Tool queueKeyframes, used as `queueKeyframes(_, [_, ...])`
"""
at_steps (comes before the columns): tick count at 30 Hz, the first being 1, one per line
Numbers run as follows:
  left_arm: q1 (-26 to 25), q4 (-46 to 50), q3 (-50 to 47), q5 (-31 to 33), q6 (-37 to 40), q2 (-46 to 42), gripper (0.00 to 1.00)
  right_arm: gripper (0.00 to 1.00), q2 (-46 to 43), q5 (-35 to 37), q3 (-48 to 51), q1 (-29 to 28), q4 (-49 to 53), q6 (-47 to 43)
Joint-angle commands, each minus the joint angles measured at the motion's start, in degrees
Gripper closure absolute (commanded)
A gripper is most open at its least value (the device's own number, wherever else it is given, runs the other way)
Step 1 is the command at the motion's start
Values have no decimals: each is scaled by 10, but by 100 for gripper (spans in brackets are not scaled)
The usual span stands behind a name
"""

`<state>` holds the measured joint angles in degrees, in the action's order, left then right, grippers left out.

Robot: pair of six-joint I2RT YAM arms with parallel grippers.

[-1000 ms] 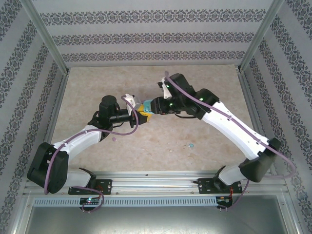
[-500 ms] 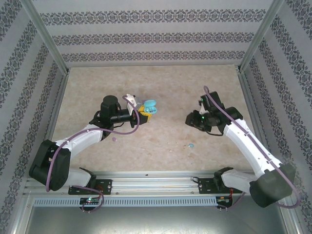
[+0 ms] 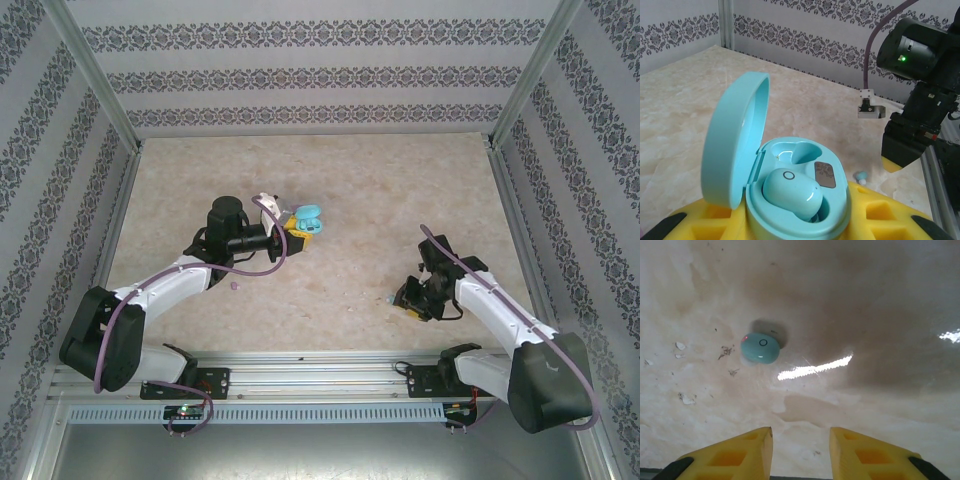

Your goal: Insert the wireless bluetooth earbuds into the charging case

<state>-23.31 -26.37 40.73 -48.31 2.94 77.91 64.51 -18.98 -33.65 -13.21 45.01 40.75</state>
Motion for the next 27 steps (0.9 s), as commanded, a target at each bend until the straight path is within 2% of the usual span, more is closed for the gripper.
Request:
queueKeyframes(1, [-10,-31,-10,-1,-8,-2,87,66,14,-6,3,5,-44,9])
queueKeyframes(8, [-12,-33,-16,1,-11,-5,87,73,57,-14,-12,1,-75,6])
queueKeyframes(18, [-12,-32,-21,2,-8,-5,87,73,103,-17,-4,-23,-132,24])
queueKeyframes(27, [-14,-19,14,-10,-17,2,87,73,187,3,-71,-53,-177,12])
